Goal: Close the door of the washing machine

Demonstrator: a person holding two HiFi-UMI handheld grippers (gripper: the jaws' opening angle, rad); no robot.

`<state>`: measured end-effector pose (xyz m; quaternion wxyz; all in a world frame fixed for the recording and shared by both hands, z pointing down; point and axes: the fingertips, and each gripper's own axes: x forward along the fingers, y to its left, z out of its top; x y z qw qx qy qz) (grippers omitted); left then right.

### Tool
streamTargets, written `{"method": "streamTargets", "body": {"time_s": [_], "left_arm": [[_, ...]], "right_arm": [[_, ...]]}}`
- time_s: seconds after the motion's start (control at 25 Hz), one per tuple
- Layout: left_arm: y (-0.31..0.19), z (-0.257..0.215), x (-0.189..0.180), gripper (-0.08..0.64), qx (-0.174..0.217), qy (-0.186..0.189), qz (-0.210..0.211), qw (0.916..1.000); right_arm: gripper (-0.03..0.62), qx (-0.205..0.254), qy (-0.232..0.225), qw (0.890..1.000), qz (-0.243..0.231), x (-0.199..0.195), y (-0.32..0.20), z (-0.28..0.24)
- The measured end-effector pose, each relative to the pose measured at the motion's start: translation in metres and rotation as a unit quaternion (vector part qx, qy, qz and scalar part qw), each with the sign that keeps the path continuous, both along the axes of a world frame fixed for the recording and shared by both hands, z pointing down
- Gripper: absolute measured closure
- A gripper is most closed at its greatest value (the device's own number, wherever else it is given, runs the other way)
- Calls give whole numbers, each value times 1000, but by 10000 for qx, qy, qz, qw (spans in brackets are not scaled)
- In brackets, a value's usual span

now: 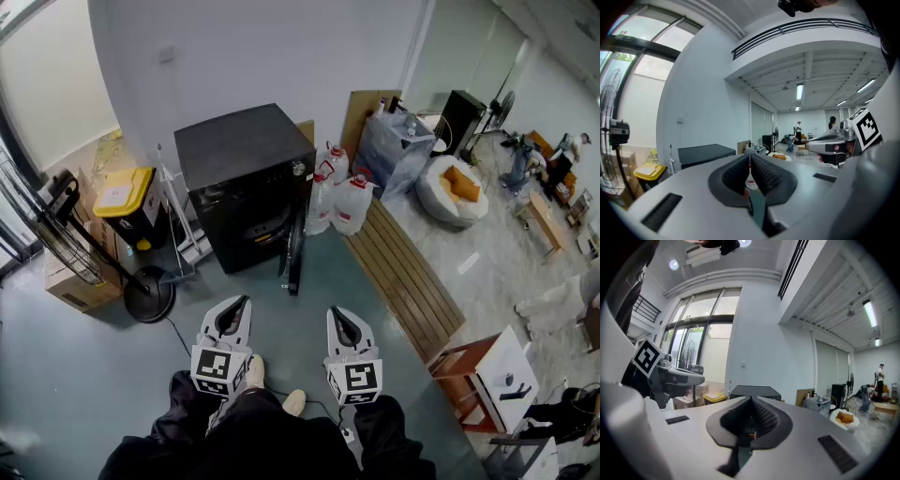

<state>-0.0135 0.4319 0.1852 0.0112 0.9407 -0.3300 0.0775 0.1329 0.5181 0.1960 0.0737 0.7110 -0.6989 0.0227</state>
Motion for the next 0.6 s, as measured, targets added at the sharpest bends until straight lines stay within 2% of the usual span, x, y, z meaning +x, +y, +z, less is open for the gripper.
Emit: {"method": "streamTargets", "body": {"time_s": [0.32, 0.6], "left_arm": [[8, 3, 5, 529, -34, 11, -20, 10000], [-17, 27, 16, 529, -268, -34, 14, 9996]], "right_arm": [[575, 58, -138, 9999, 78, 7, 7, 3], [575, -224, -165, 9996, 68, 11, -11, 28]]}}
